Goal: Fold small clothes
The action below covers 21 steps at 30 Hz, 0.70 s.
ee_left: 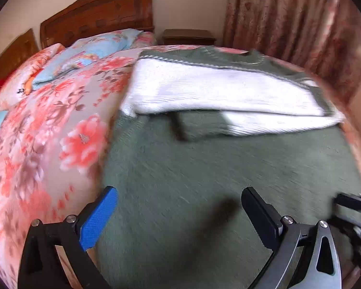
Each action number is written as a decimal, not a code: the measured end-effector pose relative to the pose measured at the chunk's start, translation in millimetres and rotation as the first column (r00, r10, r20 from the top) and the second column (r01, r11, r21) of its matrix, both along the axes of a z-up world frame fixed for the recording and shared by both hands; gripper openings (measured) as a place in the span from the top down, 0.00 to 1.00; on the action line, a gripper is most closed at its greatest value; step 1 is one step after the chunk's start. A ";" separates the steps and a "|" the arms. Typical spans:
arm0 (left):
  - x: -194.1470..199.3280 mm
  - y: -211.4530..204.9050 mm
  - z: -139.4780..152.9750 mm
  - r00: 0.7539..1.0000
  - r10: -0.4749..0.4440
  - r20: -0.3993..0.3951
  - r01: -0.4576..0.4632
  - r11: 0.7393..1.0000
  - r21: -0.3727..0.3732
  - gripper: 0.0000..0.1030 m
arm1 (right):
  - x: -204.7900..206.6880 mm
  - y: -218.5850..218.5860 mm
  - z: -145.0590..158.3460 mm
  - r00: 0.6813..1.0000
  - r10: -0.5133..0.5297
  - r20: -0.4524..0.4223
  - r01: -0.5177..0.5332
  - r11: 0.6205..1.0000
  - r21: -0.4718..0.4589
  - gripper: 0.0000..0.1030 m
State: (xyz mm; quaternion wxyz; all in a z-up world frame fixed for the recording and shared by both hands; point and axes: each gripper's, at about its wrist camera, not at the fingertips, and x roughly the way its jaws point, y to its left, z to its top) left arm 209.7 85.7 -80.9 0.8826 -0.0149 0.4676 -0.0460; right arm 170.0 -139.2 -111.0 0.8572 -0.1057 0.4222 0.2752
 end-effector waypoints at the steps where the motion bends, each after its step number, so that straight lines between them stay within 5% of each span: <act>1: -12.9 -8.1 2.3 0.999 -0.043 0.001 0.043 0.999 -0.016 0.00 | -2.4 -3.9 0.1 1.000 -0.014 -0.009 0.014 1.000 -0.006 0.72; 5: -61.0 -31.0 -8.9 0.990 -0.140 -0.025 0.142 0.986 0.092 0.00 | -27.2 -30.9 -2.2 0.999 -0.051 -0.013 0.051 0.999 -0.005 0.72; 11: -115.6 9.6 -11.3 0.994 -0.112 -0.004 0.112 0.993 0.040 0.00 | -72.9 -86.7 2.2 0.986 -0.166 -0.034 0.166 0.986 -0.004 0.72; 15: -142.5 25.5 -3.4 0.995 -0.100 0.016 0.097 0.988 0.119 0.00 | -94.9 -116.8 6.4 0.972 -0.230 -0.056 0.231 0.973 0.015 0.72; 18: -150.5 55.4 -1.5 1.000 -0.023 0.005 0.023 1.000 -0.016 0.00 | -107.3 -137.4 7.7 0.952 -0.293 -0.085 0.297 0.955 0.029 0.72; 21: -151.1 83.6 -8.6 0.998 0.044 -0.048 -0.052 0.980 -0.191 0.00 | -115.8 -159.2 0.9 0.930 -0.324 -0.175 0.343 0.935 0.094 0.71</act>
